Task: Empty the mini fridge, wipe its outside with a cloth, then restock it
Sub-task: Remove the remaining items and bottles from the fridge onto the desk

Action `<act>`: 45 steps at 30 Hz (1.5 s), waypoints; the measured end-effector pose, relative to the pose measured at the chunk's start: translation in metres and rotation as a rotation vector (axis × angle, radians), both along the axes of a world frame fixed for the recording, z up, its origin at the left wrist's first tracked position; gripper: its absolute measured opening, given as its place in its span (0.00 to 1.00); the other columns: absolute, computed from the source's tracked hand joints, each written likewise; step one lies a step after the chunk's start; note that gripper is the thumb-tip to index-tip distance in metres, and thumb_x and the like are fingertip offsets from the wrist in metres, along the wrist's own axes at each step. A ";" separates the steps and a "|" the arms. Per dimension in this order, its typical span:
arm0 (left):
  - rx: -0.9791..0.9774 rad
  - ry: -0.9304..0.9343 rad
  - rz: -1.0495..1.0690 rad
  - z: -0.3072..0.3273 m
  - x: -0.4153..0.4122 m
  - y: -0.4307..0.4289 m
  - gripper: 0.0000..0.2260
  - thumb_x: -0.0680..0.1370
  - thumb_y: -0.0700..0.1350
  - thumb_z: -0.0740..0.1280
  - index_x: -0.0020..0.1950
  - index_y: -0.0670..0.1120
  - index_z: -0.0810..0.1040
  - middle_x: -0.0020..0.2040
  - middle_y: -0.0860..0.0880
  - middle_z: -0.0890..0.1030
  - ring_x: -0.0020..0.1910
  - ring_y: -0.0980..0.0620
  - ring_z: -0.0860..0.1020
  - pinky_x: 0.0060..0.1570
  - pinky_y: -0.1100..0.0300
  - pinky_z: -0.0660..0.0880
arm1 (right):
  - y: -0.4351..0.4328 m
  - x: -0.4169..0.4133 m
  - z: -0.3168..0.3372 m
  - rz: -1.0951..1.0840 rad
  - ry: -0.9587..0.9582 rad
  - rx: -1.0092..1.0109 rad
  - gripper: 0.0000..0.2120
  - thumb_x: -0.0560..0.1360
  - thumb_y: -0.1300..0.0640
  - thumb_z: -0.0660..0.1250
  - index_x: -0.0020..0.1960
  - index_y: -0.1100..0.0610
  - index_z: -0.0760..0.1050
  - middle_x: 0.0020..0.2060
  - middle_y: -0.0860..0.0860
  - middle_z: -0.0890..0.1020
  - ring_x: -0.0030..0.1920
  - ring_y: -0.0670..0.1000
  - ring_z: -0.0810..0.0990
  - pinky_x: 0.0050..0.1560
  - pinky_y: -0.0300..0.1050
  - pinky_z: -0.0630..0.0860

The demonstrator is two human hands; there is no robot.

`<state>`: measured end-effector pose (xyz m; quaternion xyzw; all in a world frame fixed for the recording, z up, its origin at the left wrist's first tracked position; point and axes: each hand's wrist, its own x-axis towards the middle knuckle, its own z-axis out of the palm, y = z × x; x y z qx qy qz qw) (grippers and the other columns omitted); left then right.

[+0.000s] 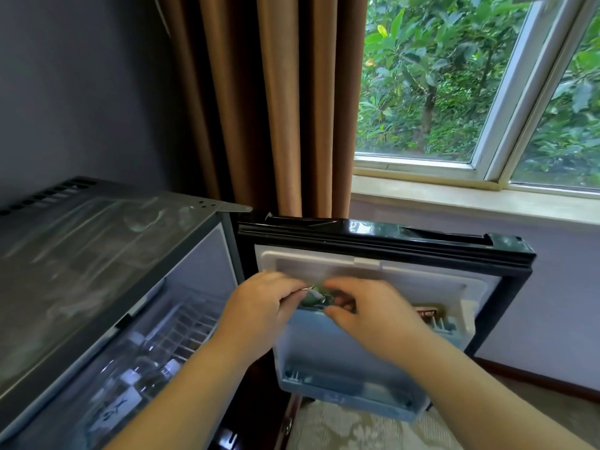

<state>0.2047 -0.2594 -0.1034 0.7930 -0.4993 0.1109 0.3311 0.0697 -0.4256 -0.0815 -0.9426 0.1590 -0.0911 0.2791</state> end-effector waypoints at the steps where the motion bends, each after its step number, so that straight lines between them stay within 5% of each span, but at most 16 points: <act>1: 0.002 -0.004 0.004 -0.001 0.000 0.002 0.07 0.81 0.49 0.68 0.53 0.51 0.85 0.45 0.58 0.83 0.46 0.56 0.78 0.47 0.61 0.74 | 0.000 0.003 -0.003 -0.007 0.001 0.030 0.17 0.78 0.48 0.69 0.66 0.40 0.76 0.49 0.41 0.83 0.48 0.42 0.81 0.53 0.46 0.81; 6: 0.000 0.001 0.024 0.000 -0.001 0.008 0.06 0.80 0.47 0.69 0.53 0.49 0.86 0.45 0.57 0.83 0.45 0.57 0.78 0.48 0.67 0.72 | 0.000 0.012 -0.014 -0.023 0.028 0.110 0.08 0.79 0.48 0.67 0.57 0.41 0.82 0.44 0.40 0.84 0.43 0.41 0.80 0.49 0.47 0.81; 17: -0.088 0.054 0.176 0.005 -0.006 0.029 0.07 0.81 0.48 0.69 0.54 0.52 0.86 0.49 0.59 0.84 0.50 0.61 0.80 0.53 0.63 0.76 | 0.002 0.017 -0.019 -0.093 -0.041 0.125 0.06 0.79 0.51 0.68 0.44 0.44 0.81 0.41 0.41 0.84 0.42 0.44 0.81 0.49 0.49 0.81; 26: -0.154 -0.006 0.328 0.019 -0.029 0.048 0.13 0.79 0.54 0.65 0.53 0.51 0.87 0.49 0.57 0.86 0.48 0.58 0.81 0.51 0.61 0.77 | -0.002 -0.005 -0.012 -0.048 -0.251 0.075 0.05 0.79 0.52 0.69 0.49 0.45 0.83 0.38 0.37 0.82 0.41 0.37 0.79 0.45 0.33 0.74; 31: -0.186 -0.032 0.413 0.026 -0.054 0.051 0.10 0.78 0.50 0.66 0.53 0.50 0.87 0.48 0.58 0.85 0.47 0.60 0.79 0.49 0.64 0.75 | -0.008 -0.019 -0.005 0.008 -0.345 0.083 0.05 0.78 0.54 0.70 0.47 0.45 0.83 0.36 0.35 0.80 0.43 0.34 0.79 0.40 0.23 0.69; 37: -0.207 -0.028 0.513 0.025 -0.099 0.055 0.05 0.78 0.43 0.72 0.52 0.50 0.87 0.47 0.58 0.85 0.47 0.59 0.80 0.50 0.66 0.75 | -0.017 -0.044 0.002 0.157 -0.307 0.094 0.04 0.78 0.54 0.71 0.48 0.46 0.84 0.35 0.32 0.78 0.40 0.34 0.78 0.42 0.24 0.69; 41: -0.228 0.050 0.626 0.009 -0.150 0.061 0.05 0.79 0.44 0.72 0.52 0.49 0.87 0.47 0.58 0.85 0.49 0.60 0.79 0.50 0.75 0.71 | -0.020 -0.065 -0.008 0.311 -0.237 0.114 0.05 0.78 0.54 0.71 0.51 0.48 0.85 0.36 0.33 0.79 0.40 0.33 0.78 0.43 0.24 0.70; 45: -0.190 0.092 0.769 -0.016 -0.206 0.085 0.05 0.78 0.45 0.73 0.53 0.50 0.87 0.48 0.56 0.86 0.46 0.58 0.82 0.51 0.63 0.77 | -0.006 -0.079 -0.030 0.455 -0.168 0.131 0.04 0.78 0.53 0.71 0.50 0.46 0.85 0.37 0.34 0.81 0.41 0.32 0.79 0.42 0.24 0.71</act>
